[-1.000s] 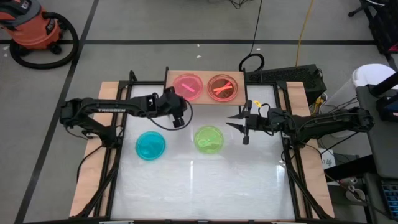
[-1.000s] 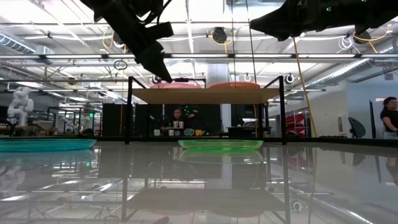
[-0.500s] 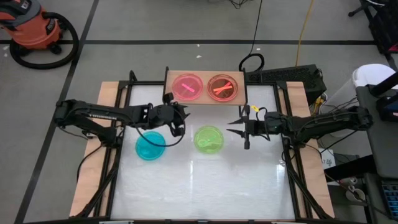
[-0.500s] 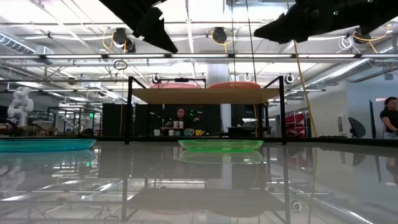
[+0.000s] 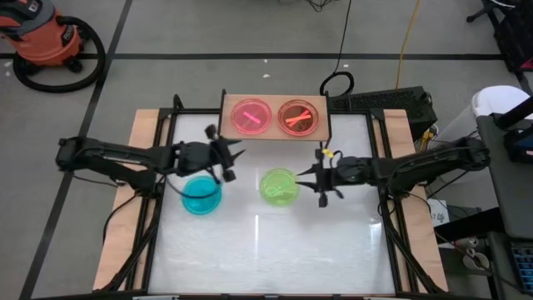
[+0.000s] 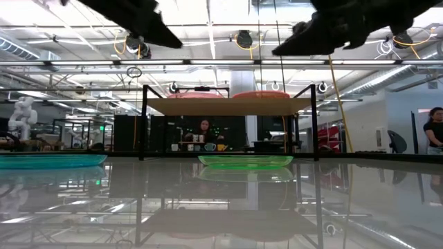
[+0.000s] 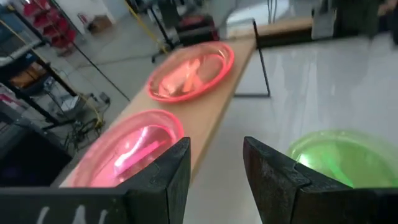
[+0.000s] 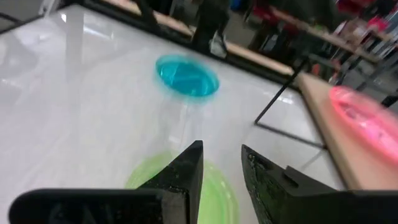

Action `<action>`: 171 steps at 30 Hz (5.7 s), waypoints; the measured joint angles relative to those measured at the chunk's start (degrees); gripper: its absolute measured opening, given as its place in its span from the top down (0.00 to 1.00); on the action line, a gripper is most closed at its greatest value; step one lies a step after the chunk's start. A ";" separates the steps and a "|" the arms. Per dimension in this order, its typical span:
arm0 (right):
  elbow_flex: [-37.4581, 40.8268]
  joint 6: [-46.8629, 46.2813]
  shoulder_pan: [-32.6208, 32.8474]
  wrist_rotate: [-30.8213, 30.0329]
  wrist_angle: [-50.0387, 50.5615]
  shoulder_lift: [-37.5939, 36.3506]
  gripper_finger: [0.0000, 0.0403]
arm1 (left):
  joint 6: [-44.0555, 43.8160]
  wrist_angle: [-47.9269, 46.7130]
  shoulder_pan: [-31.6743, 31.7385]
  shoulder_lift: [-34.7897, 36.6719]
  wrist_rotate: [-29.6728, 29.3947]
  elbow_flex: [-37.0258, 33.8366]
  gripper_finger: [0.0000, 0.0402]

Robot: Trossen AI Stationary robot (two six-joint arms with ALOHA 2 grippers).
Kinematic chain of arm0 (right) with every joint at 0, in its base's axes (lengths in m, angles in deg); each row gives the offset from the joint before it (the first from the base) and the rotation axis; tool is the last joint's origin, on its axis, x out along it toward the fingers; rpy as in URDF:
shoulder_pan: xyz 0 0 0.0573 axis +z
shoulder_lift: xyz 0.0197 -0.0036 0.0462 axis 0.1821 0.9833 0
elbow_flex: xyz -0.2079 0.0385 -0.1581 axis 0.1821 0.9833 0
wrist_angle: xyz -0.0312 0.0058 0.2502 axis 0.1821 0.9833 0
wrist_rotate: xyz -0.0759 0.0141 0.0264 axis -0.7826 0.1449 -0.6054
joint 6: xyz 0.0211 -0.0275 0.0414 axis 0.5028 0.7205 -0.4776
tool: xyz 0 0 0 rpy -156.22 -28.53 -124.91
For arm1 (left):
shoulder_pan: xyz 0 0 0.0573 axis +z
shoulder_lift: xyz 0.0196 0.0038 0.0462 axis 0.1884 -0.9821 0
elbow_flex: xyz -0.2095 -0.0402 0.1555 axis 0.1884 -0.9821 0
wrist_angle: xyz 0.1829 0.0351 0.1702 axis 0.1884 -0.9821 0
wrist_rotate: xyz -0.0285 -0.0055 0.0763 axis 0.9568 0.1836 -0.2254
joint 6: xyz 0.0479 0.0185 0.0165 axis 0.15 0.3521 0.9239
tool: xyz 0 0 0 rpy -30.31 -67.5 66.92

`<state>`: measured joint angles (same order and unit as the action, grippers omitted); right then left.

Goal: Place and stack plates onto a shelf
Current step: Stack the green plate on top of the pink plate on the shelf, then stack the blue plate on top of the green plate on the shelf

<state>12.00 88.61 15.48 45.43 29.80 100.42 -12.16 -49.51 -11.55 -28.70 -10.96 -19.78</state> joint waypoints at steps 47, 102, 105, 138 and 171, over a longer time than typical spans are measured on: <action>-2.21 0.39 5.27 -2.90 -11.15 31.56 1.00 | 1.75 24.18 -2.84 28.39 0.26 -24.75 0.62; -41.63 12.71 -22.74 10.83 0.35 41.86 0.64 | 2.80 27.94 -1.90 28.32 0.70 -24.73 0.62; -41.65 12.70 -21.41 10.81 1.87 39.68 0.60 | 2.73 27.46 -1.90 28.31 0.70 -24.73 0.62; -2.77 6.72 6.42 -9.59 -2.42 -6.32 0.58 | -42.99 -22.74 -22.81 -10.76 1.35 -6.05 0.62; 2.15 3.01 8.63 -11.81 -9.32 -8.96 0.58 | -67.29 -43.30 -31.37 -29.96 11.49 3.57 0.92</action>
<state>14.15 91.63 24.12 33.62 20.48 91.46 -79.45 -92.81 -42.92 -58.66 0.53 -16.21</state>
